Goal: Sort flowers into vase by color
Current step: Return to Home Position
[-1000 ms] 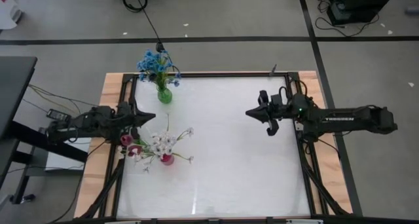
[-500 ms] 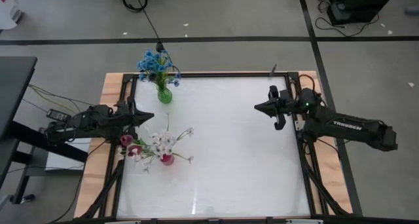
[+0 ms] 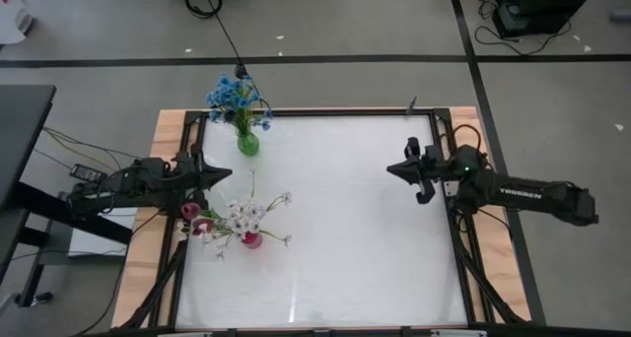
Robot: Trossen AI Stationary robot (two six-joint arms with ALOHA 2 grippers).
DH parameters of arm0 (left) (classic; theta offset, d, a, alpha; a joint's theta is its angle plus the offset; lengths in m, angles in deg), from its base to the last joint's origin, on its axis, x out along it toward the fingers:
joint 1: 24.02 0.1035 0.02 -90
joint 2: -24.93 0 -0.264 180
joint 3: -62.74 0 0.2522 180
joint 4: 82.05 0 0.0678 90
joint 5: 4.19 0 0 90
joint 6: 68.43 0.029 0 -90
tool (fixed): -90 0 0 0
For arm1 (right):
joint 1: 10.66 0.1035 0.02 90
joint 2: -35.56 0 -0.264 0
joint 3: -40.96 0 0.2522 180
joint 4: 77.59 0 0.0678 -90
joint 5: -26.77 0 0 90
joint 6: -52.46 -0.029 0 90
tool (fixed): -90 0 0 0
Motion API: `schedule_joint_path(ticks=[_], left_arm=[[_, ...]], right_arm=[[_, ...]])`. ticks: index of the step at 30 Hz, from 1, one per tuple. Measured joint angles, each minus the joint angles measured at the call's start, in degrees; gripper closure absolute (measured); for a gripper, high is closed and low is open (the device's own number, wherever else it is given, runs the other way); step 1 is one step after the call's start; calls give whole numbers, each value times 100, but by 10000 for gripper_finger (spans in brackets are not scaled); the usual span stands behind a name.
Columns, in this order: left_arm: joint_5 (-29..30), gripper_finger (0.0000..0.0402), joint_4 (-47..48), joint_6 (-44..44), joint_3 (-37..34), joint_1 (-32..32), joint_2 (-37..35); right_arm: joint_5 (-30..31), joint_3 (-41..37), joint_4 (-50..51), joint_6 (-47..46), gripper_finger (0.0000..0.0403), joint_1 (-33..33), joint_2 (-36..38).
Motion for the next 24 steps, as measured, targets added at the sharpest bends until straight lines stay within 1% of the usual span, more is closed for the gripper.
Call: schedule_joint_path(ticks=[7,9,12,17,21,24], left_arm=[[1,401,-4,-16,-2,0,0],[1,401,-72,-20,-2,0,0],[1,401,-123,-10,-2,0,0],[1,401,-114,-3,-2,0,0],[10,401,-111,95,-2,0,0],[140,401,-77,133,-2,0,0]], right_arm=[[-243,59,1328,171,403,-493,1026],[-291,59,1453,172,403,-626,1203],[-548,61,1564,186,403,-811,1307],[-716,61,1938,317,403,-912,1490],[-844,61,2222,253,403,-951,1902],[-803,68,2476,174,403,-921,2299]])
